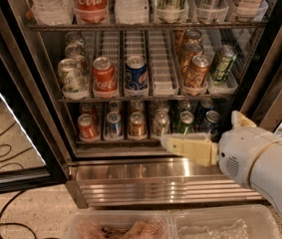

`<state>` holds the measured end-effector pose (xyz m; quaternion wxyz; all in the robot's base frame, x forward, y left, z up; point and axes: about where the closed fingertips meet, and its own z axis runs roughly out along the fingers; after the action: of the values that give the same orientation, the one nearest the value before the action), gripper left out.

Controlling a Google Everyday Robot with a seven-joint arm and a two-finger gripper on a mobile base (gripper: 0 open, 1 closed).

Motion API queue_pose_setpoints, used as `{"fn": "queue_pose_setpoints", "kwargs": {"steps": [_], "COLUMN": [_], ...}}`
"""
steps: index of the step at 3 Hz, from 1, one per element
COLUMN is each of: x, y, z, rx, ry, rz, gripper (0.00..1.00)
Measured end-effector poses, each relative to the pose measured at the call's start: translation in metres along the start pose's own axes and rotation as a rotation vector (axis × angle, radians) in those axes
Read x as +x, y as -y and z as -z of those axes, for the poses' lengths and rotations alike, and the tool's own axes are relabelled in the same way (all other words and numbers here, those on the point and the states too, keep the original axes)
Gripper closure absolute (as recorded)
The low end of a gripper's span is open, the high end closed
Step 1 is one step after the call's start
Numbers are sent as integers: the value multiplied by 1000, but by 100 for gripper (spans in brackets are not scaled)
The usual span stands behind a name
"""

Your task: Pick water bottle from top shelf of fridge

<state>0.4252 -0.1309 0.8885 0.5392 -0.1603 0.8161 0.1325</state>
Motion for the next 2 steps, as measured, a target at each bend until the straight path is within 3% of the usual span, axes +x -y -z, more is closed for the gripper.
{"fn": "queue_pose_setpoints", "kwargs": {"steps": [1, 2], "x": [-2, -3], "y": [10, 9], "z": [-1, -1], "rx": [63, 63], "ry": [37, 37], "rz": [-18, -17], "gripper": [0, 0]}}
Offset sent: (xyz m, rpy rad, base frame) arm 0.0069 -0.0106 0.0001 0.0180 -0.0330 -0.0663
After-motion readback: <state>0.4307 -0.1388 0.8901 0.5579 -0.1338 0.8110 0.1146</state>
